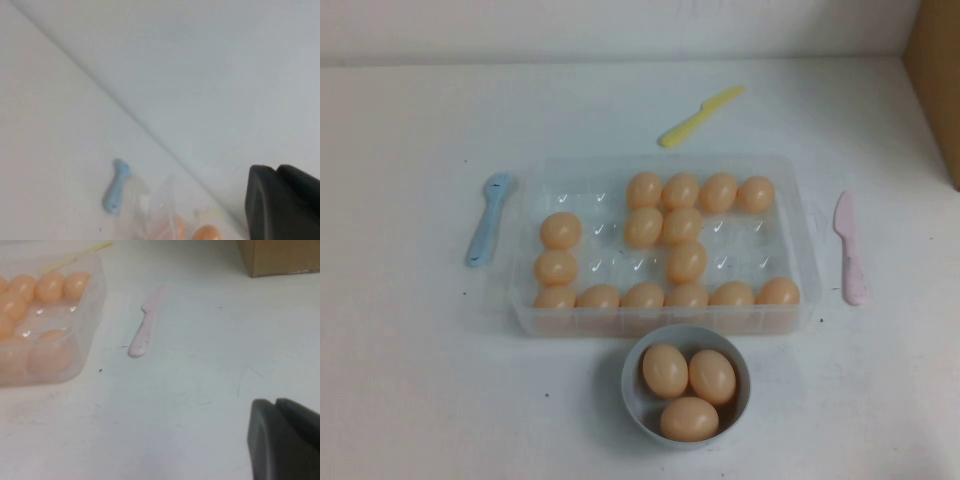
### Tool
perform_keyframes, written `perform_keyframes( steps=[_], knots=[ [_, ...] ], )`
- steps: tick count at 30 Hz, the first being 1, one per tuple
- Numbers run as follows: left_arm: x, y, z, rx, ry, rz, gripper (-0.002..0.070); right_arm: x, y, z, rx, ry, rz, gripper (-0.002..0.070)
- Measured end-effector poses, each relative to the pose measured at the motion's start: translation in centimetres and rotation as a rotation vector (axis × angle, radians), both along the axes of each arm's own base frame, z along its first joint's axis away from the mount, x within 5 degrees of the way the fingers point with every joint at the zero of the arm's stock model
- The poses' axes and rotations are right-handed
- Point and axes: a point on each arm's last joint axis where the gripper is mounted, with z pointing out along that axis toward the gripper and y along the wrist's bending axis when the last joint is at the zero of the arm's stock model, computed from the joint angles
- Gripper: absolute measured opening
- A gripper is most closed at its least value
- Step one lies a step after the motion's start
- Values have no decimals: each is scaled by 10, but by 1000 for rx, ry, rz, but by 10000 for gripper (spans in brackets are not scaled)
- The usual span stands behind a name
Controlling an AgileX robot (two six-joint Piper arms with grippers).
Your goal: Take an egg out of the egg box
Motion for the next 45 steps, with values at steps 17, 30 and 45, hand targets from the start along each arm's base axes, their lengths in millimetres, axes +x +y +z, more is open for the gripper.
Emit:
perform_keyframes(
  steps=[17,30,45],
  knots=[
    [-7,-17,50,267,210,-204,-5,0,0,0,0,0,0,-18],
    [70,-38,159,900,576,-701,-5,0,0,0,0,0,0,-18],
    [202,-88,171,1079,687,-965,-5,0,0,0,0,0,0,-18]
  ],
)
